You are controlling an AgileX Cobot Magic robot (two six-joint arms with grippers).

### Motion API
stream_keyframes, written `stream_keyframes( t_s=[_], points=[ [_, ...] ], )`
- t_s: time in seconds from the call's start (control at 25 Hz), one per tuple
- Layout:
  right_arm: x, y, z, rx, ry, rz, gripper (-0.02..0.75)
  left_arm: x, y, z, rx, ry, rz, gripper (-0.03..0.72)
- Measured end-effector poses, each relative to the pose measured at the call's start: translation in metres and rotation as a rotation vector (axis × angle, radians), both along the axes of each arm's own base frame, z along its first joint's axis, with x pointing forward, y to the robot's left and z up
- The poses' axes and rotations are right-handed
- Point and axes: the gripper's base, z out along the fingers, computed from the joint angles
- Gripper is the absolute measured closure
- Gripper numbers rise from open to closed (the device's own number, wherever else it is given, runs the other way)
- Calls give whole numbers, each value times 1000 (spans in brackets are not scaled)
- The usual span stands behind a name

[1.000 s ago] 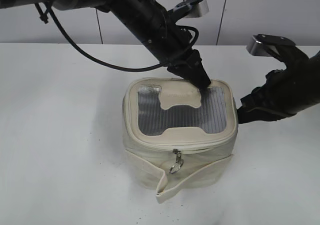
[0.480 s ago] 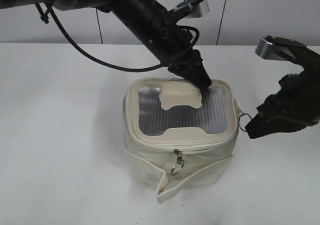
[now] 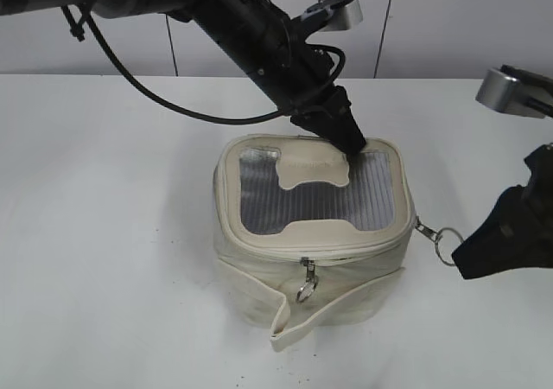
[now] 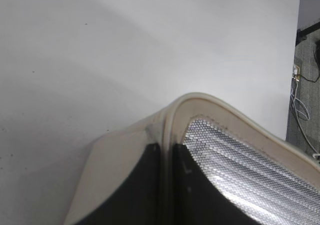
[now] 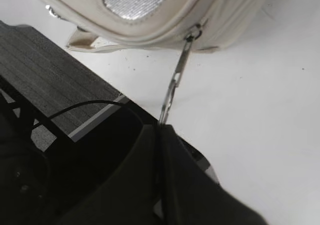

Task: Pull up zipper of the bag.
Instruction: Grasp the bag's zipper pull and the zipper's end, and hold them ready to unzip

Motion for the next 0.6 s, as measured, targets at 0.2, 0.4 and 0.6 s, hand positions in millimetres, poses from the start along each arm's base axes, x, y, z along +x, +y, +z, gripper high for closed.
stream_keyframes(
  t_s=[0.2, 0.4, 0.6],
  points=[
    [-22, 19, 2, 11, 26, 82, 733, 0, -1, 0, -2, -4, 2, 649],
    [-39, 61, 1, 84, 19, 189, 733, 0, -1, 0, -1, -4, 2, 649],
    [-40, 85, -6, 108, 5, 187, 733, 0, -1, 0, -1, -4, 3, 649]
  ],
)
